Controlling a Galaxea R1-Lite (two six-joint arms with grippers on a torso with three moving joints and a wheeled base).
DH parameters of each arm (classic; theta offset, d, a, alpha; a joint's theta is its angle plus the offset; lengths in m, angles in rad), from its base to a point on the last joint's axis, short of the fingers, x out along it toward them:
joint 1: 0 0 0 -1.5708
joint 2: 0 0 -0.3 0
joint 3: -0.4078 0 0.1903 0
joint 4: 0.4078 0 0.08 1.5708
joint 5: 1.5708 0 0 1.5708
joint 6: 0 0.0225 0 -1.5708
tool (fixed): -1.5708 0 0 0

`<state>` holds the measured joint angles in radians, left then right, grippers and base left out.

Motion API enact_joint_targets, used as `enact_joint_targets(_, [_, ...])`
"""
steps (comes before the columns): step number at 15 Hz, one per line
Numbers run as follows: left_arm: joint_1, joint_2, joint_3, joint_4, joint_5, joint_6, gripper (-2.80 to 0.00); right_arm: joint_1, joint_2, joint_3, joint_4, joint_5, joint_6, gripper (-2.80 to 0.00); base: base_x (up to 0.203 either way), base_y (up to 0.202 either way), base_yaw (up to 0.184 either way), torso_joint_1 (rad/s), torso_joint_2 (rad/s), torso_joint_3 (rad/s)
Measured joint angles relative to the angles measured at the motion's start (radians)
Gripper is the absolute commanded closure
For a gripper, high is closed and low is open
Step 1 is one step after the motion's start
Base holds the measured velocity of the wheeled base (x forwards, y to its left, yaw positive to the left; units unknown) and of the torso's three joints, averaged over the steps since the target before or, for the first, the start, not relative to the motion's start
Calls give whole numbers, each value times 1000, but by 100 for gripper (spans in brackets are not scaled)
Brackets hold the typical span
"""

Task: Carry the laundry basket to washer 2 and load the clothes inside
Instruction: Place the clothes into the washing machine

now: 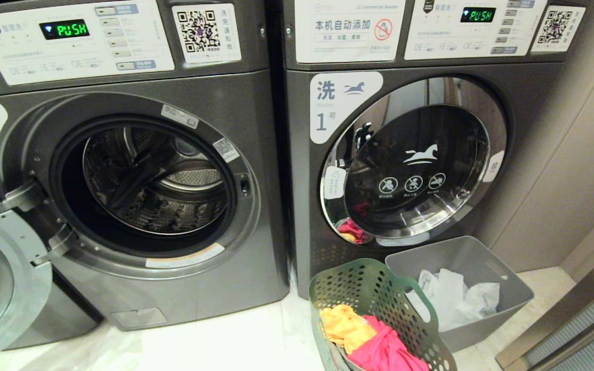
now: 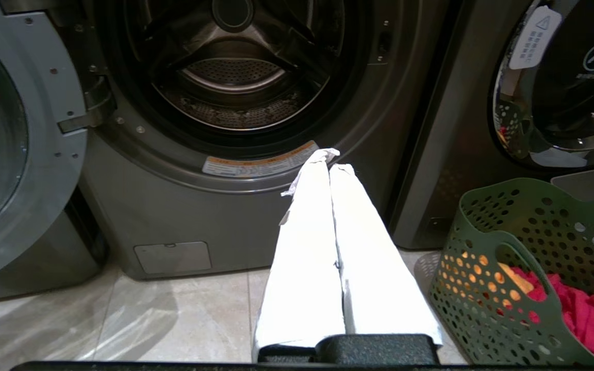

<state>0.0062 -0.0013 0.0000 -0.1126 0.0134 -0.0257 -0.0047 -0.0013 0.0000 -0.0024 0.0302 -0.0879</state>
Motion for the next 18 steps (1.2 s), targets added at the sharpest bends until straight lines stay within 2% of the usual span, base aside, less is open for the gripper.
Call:
enact_joint_targets(13, [0, 0, 0, 0, 0, -1, 0, 0, 0, 0, 1, 0, -3, 0, 0, 196, -3, 3, 2, 2])
enact_joint_targets(15, [0, 0, 0, 0, 1, -1, 0, 0, 0, 0, 1, 0, -3, 0, 0, 127, 0, 2, 1, -2])
enact_joint_targets(18, [1, 0, 0, 0, 1, -1, 0, 0, 0, 0, 0, 0, -6, 0, 0, 0, 0, 0, 0, 0])
